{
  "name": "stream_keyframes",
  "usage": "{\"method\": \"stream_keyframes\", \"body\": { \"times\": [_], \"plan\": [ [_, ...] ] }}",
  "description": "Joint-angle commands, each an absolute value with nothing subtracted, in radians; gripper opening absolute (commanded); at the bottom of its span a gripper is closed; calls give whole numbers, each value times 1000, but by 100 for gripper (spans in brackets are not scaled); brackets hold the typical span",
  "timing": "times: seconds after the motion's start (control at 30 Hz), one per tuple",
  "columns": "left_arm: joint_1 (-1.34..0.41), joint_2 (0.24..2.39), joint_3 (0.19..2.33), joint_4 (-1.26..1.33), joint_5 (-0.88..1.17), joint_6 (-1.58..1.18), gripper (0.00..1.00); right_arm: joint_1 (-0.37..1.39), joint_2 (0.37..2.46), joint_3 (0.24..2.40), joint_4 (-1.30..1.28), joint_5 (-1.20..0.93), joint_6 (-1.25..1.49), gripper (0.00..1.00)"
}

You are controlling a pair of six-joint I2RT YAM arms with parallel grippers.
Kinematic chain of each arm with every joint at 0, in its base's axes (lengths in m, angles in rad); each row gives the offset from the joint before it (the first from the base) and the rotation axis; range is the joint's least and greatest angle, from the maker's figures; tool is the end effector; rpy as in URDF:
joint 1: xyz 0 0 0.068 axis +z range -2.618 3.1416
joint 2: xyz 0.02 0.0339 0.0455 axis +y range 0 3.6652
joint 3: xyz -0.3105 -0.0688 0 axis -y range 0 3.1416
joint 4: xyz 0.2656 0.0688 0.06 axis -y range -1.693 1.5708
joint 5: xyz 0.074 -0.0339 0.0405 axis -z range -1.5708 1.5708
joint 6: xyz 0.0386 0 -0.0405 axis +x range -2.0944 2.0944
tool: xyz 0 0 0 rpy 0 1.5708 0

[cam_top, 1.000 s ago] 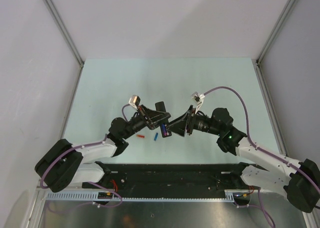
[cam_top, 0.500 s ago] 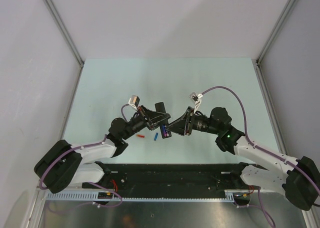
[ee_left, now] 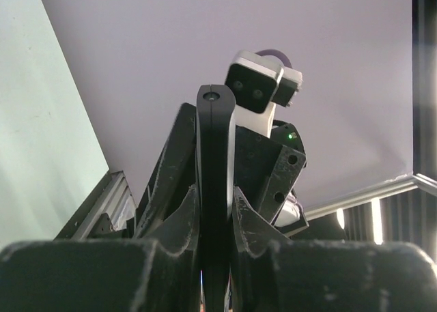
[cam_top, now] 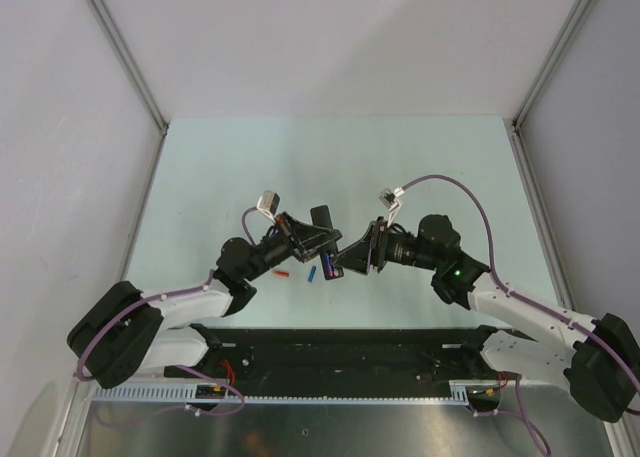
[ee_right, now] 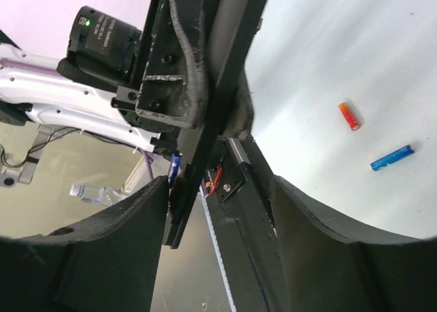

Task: Load the batteries into the remote control
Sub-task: Load the battery into the remote control.

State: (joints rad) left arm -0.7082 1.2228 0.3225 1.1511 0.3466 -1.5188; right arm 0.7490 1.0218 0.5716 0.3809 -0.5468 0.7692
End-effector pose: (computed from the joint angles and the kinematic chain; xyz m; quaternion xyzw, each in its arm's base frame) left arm 0.1685 -0.1615 0.2619 -0.1129 0.6087 -0.7449 0.2487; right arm 0.1547 0.1713 0.3094 -0.1771 0.7058 0.5953 0.3406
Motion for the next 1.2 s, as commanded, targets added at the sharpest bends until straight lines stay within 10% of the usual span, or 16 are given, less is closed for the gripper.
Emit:
{"method": "stream_keyframes", "body": {
  "times": [0.0,0.87,1.17],
  "plan": [
    [-718,1203,310,1233,353,-1514,0,739,980,592,360,-506,808,69],
    [-718,1218,304,1229,354,-1499,0,802,1120,706,285,-532,816,51],
    [-718,1221,293,1229,357,-1496,0,790,1091,704,308,-520,842,63]
  ]
}}
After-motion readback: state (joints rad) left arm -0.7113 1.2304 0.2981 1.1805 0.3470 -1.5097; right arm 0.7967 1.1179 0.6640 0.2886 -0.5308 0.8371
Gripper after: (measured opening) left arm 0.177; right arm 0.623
